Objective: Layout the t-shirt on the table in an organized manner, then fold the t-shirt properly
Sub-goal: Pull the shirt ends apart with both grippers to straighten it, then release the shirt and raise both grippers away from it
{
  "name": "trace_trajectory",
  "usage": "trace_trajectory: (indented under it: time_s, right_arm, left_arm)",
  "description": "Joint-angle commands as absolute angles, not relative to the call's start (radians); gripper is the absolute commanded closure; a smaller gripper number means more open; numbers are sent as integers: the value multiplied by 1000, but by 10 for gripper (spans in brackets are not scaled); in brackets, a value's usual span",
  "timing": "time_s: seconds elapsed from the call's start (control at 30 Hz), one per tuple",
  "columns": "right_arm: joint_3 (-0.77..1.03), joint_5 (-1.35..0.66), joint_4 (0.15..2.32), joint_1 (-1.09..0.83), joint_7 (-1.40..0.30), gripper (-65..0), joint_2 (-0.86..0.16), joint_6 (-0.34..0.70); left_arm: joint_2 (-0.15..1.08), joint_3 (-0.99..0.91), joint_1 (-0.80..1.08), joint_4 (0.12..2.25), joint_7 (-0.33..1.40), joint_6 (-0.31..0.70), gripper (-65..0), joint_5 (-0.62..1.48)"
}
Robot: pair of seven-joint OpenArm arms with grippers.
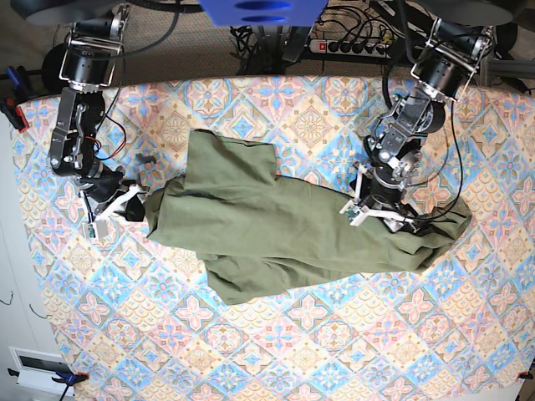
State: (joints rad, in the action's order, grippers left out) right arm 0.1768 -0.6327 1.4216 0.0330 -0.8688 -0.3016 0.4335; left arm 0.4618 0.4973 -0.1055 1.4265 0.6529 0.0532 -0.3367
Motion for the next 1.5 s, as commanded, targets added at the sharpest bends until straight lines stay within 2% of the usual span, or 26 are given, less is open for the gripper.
trace_trajectory:
  time_s: [0.0,0.07,0.1,0.13,0.17,0.2,0.23,0.33,0.6,0.8,0.93,1.2,1.3,1.47]
  right_arm:
    - [185,-648,1440,51,-849,-15,-317,438]
    - [185,-648,1440,51,-849,-15,-317,438]
    - [185,-648,1440,51,-849,-15,-317,438]
    - [185,-648,1440,51,-849,-15,-317,438]
    - [185,-648,1440,51,-849,-15,-317,438]
    - [185,-648,1440,51,-849,-15,-317,438]
    - [185,-648,1440,51,-849,-15,-317,438]
    - [185,-647,1438,54,-848,-15,-317,438]
    - [185,-645,1438,54,-846,-15,-317,438]
    - [185,-645,1434,58,-845,-15,-317,438]
    - [185,-645,1431,59,-849,-15,-317,438]
    - [179,-645,1465,-1,-920,-18,-320,438]
    - [179,-645,1503,-42,-943,-73,-320,438]
    - [177,-645,1589,-101,-1030,-228,-320,438]
  left_arm:
    - [473,493,-128,1442,642,47,-388,-340]
    - [463,498,-151,1442,647,47,-371,-340]
    - [453,498,-154,1442,647,47,-334,-341]
    - [449,496,-157,1442,648,47,-271,-341]
    - [450,495,-157,1442,648,47,-184,-341]
    - [452,490,-160,1442,645,48,-69,-341]
    - [452,489,-160,1442,644,47,0,-341]
    - [486,489,-159,1471,647,48,0,-340]
    - [636,449,-62,1774,707,54,0,-329]
    - [717,363,56,2086,831,136,0,-329]
    - [802,355,124,2104,837,145,0,-335]
    - [975,360,420,2106,835,145,0,-334]
    - [1024,363,512,2104,835,145,0,-337]
    - [1033,360,550,2101,835,145,0,-337]
